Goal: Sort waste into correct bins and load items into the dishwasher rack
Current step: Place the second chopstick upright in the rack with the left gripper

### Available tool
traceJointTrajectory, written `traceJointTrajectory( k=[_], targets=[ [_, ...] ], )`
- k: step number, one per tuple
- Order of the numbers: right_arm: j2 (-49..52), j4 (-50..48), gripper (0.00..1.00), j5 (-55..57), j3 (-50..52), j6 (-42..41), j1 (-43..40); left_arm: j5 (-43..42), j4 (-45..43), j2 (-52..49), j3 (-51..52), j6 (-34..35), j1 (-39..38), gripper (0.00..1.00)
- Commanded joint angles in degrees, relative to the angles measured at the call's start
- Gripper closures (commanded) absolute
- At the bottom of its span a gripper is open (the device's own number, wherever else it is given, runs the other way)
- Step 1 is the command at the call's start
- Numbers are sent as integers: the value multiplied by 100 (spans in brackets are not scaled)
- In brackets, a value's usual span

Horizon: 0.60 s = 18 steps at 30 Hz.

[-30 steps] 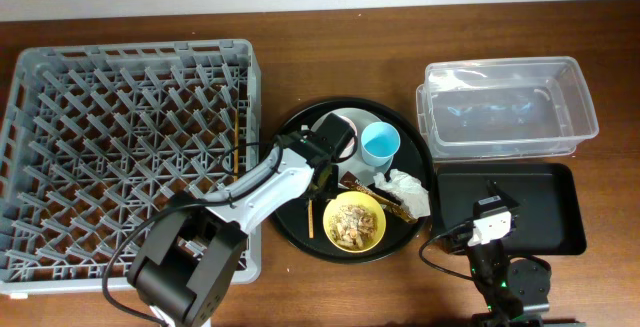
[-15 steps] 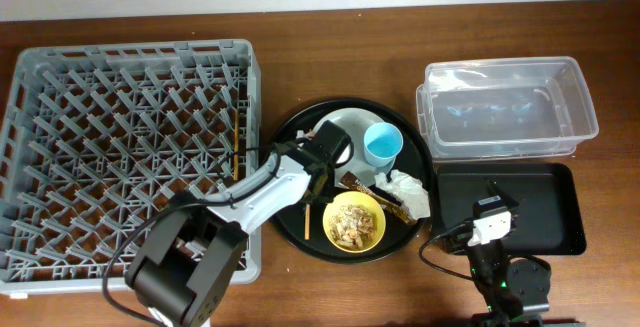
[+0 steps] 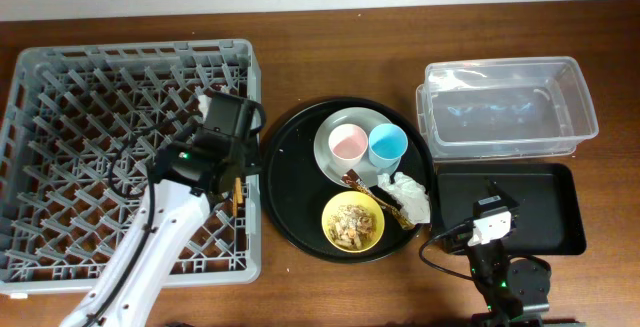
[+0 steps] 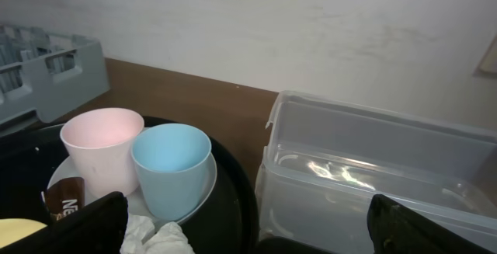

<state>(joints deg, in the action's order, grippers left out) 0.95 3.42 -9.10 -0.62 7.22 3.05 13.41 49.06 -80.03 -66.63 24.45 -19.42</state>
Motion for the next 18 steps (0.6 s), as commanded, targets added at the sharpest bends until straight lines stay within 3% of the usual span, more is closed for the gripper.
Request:
traceJointTrajectory(
  k=[1,7,14,16,17,18],
  targets=[
    [-26,24,1,-15,31,-61,-11,59,4,-109,9,-337,111,99],
    [-26,26,1,-15,31,-61,-11,59,-98,-1071,17,-605,111,99],
    [-26,24,1,-15,31,-61,-11,55,-339,-1137,17,-1128,111,97],
    [-26,24,1,-15,31,-61,-11,33,-334,-1137,17,-1128,111,67],
    [-26,24,1,-15,31,-61,-11,35,-334,-1137,17,-1126,111,59],
    [-26,24,1,-15,31,-61,-11,33,-334,-1137,17,-1126,111,57]
  ],
)
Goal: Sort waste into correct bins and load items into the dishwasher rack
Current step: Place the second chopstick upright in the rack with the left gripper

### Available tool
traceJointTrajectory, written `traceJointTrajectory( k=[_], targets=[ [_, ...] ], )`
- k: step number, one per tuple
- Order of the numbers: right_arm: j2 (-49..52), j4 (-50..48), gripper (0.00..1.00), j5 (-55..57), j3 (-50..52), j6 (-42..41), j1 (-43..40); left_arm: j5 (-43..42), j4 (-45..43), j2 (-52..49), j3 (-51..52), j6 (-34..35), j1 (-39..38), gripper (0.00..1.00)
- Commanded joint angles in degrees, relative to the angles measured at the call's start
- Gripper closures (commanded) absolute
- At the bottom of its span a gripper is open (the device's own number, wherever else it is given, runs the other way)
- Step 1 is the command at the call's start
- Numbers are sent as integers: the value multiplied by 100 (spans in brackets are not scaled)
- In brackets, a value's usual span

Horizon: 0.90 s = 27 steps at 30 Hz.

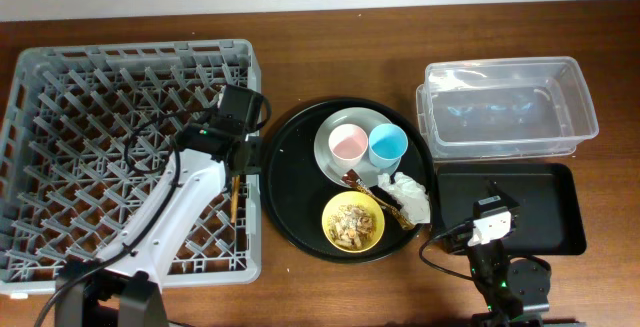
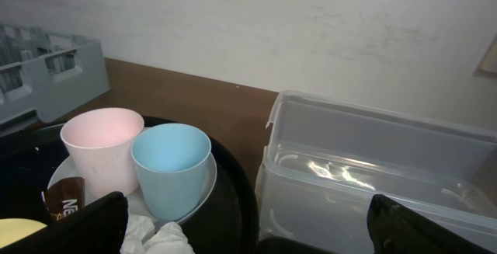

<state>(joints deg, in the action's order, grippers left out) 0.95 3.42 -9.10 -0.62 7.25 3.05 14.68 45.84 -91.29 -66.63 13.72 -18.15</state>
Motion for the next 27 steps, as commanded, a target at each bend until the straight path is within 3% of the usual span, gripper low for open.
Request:
traceJointTrajectory(
  k=[1,6,9,10,13,27],
  targets=[
    [-26,24,1,-15,31,-63,-11,-94,-13,-11,15,-52,-15,57],
    [-26,26,1,-15,31,-63,-11,-866,37,813,-133,151,-15,55],
    [-26,26,1,-15,31,-63,-11,-935,181,2144,-175,603,-15,28],
    [-26,26,1,-15,31,-63,-11,-933,254,2452,-175,601,-15,1],
    [-26,24,1,-15,31,-63,-11,-933,581,3069,-173,599,-15,0],
    [-26,24,1,-15,31,-63,-11,-933,636,3060,-173,599,-15,1]
  ],
)
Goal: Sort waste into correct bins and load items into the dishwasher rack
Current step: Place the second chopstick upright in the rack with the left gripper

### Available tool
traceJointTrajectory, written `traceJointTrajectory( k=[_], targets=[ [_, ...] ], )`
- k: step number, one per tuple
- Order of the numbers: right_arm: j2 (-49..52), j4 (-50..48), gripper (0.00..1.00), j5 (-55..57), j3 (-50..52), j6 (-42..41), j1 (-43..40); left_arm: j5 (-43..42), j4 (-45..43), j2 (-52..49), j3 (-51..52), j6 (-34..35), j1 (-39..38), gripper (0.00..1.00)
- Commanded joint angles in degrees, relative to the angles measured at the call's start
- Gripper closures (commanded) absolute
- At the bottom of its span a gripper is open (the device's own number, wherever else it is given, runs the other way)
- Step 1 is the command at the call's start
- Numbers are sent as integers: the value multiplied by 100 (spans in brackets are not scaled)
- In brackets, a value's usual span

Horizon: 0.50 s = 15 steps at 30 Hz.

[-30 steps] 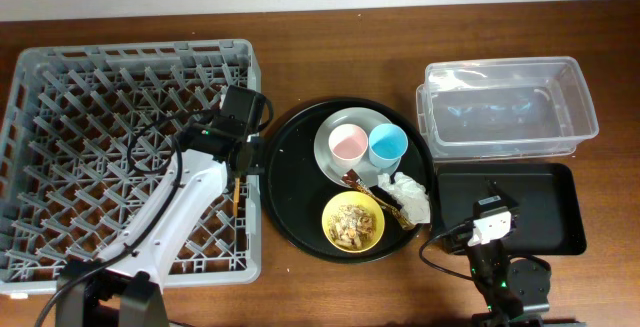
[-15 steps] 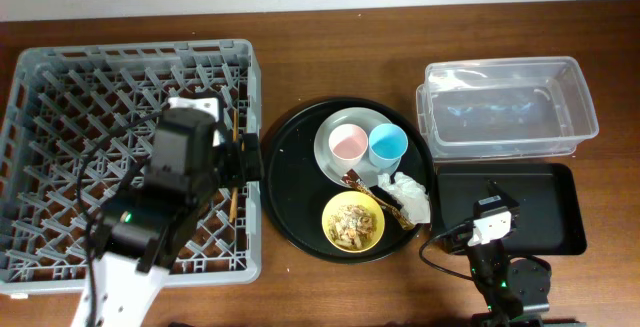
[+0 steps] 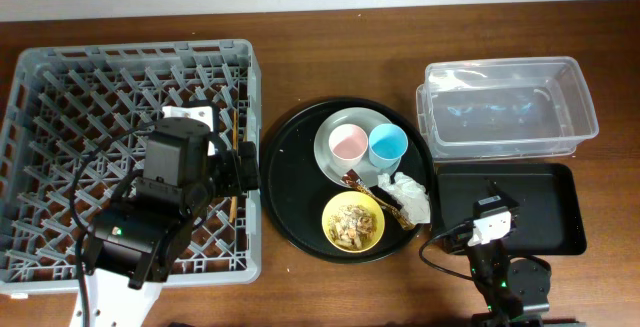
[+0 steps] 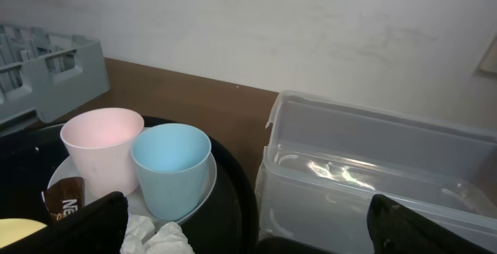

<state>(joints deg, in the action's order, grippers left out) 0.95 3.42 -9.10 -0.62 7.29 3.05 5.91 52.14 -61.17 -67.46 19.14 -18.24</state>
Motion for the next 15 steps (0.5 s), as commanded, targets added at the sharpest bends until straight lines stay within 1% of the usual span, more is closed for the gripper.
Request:
traceJointTrajectory(
  k=[1,12,13,14,15],
  targets=[
    [-26,24,1,-15,31,-68,-11,-57,7,48,-90,55,-7,1],
    [26,26,1,-15,31,-68,-11,-57,7,48,-90,57,-7,1],
    [26,-205,1,227,31,297,-11,-57,7,48,-90,57,-7,1],
    [26,-363,1,111,31,280,-9,-57,7,48,-90,57,-7,1],
    [26,-721,1,-339,28,120,-7,-57,7,48,-90,57,-7,1]
  ],
)
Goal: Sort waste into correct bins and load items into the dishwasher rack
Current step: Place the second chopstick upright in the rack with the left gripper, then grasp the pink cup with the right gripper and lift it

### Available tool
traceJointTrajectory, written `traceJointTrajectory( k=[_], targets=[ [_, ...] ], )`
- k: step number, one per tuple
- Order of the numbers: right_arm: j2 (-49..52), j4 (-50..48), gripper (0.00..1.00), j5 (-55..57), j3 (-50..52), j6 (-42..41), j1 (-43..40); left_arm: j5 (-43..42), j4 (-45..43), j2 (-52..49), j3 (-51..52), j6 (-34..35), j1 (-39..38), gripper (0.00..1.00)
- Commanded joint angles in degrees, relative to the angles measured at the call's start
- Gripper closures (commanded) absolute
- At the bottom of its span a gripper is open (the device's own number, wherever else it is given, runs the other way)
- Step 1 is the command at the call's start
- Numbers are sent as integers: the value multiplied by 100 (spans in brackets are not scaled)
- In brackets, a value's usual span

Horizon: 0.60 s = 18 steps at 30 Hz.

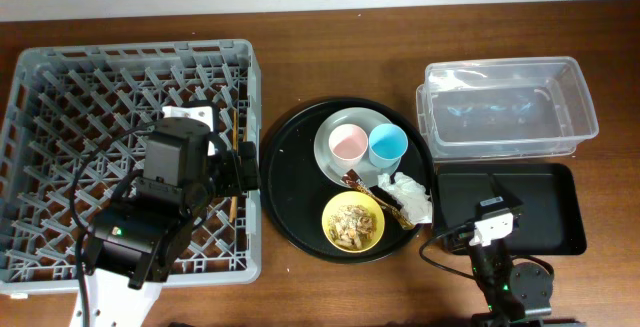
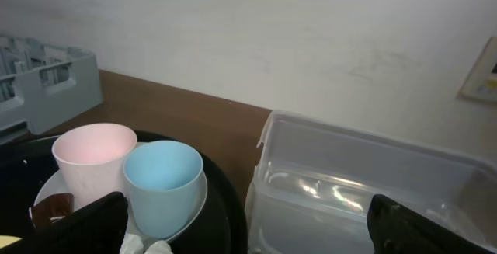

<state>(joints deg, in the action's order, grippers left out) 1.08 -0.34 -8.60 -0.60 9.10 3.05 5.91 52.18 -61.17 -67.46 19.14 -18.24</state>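
Note:
The grey dishwasher rack [image 1: 60, 77] fills the left of the table. My left gripper [image 1: 240, 167] hangs high over its right side, above a brown stick [image 1: 232, 207] lying in the rack; how its jaws stand is not visible. A round black tray [image 1: 290, 157] holds a white plate [image 1: 325, 157] with a pink cup [image 1: 347, 145] and a blue cup [image 1: 387, 144], a yellow bowl [image 1: 353, 220] of leftovers, a crumpled napkin [image 1: 408, 195] and a brown wrapper [image 1: 356, 179]. My right gripper [image 2: 248, 231] is open and empty, facing the cups.
A clear plastic bin [image 1: 505, 107] stands at the back right, a black bin [image 1: 545, 207] in front of it. The right arm [image 1: 495, 225] sits at the black bin's left front corner. The rack's corner [image 2: 46, 91] shows far left in the right wrist view.
The right wrist view has shifted: the cups and the clear bin now sit lower and further left in it. The left arm and the stick have not moved.
My left gripper was low over the rack's right side at the brown stick. Then it stood nearer the rack's right edge. By 0.5 s ago it hung high above the rack with the stick lying below. The right arm stayed still until its slight shift now.

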Motion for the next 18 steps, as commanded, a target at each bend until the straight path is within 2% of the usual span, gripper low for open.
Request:
traceJointTrajectory(
  k=[1,2,4,5,8,9,10,11,12,13,15,16,17,18],
  targets=[
    [13,-654,1,-382,-107,-688,-9,-57,2,48,-90,57,-7,1],
    [44,-280,1,-227,-538,-1169,-11,-57,2,48,-90,57,-7,1],
    [645,820,1,-101,-1993,-1172,-13,-57,2,48,-90,57,-7,1],
    [1429,1611,1,-111,-3123,-1174,-11,-57,2,48,-90,57,-7,1],
    [4920,5508,1,-216,-7517,-1152,-7,-57,2,48,-90,57,-7,1],
    [5556,6166,1,-216,-8319,-1152,-7,-57,2,48,-90,57,-7,1],
    [6601,6898,1,-225,-9652,-1158,-7,-57,2,48,-90,57,-7,1],
    [7418,7475,1,-671,-10598,-1158,-7,-57,2,48,-90,57,-7,1],
    [7976,7672,1,-1449,-11136,-1156,-7,-57,2,48,-90,57,-7,1],
    [8249,7661,16,-1943,-11234,-1191,0,-57,2,48,-90,57,-7,1],
    [8865,7654,50,-1941,-11186,-1585,162,-57,2,48,-90,57,-7,1],
    [9280,7624,60,-1808,-11130,-1580,610,-57,2,50,-90,57,-7,1],
    [9471,7600,60,-1412,-11101,-1580,955,-57,2,48,-90,57,-7,1],
    [9831,7597,60,-463,-11092,-1580,1639,-57,2,48,-90,57,-7,1]
  ],
)
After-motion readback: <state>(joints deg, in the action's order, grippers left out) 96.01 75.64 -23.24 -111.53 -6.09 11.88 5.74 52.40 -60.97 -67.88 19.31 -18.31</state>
